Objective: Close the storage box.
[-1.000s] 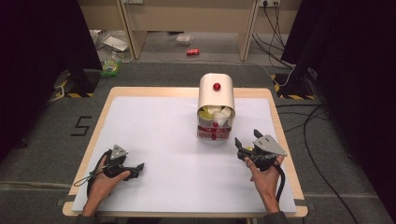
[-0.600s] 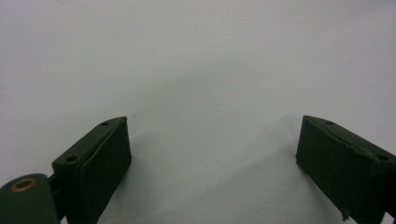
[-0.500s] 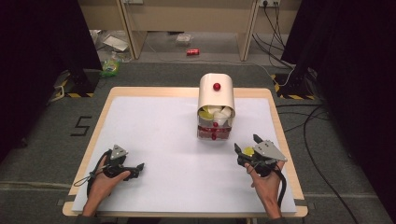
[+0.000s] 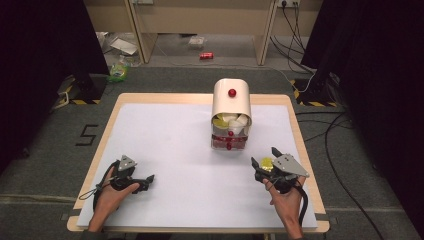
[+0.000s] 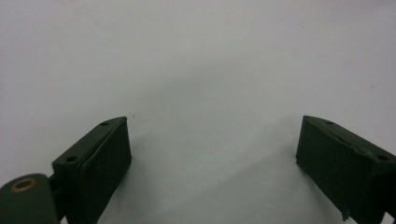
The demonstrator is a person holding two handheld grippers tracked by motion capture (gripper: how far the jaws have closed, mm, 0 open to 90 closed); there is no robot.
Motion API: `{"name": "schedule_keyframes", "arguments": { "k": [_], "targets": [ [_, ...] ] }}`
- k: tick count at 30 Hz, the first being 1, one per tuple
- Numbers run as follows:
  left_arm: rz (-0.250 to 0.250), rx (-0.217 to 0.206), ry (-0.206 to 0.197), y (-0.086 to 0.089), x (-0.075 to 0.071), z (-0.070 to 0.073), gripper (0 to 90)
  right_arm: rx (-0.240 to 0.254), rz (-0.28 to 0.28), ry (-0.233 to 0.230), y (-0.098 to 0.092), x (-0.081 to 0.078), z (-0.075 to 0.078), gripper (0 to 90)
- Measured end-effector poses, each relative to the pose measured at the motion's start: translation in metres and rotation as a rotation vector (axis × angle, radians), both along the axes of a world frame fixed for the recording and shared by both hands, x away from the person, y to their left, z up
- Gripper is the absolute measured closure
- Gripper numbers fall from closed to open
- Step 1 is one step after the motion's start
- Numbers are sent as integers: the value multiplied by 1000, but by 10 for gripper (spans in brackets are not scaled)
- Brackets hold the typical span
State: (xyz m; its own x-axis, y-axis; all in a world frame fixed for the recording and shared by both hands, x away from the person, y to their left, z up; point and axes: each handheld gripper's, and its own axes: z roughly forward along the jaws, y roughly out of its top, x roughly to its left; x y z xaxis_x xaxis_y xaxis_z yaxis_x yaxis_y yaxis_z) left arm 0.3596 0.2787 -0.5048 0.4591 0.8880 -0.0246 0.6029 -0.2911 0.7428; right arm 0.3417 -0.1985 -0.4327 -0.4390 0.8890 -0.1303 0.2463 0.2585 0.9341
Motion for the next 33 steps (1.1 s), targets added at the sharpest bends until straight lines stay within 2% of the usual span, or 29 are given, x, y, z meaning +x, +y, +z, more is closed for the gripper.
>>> {"name": "schedule_keyframes", "arguments": {
  "k": [6, 33],
  "targets": [
    [0, -1, 0, 0, 0, 0, 92, 2, 4, 19, -2, -6, -4, 232],
    [0, -1, 0, 0, 0, 0, 92, 16, -21, 51, -20, -29, -15, 216]
  ]
}}
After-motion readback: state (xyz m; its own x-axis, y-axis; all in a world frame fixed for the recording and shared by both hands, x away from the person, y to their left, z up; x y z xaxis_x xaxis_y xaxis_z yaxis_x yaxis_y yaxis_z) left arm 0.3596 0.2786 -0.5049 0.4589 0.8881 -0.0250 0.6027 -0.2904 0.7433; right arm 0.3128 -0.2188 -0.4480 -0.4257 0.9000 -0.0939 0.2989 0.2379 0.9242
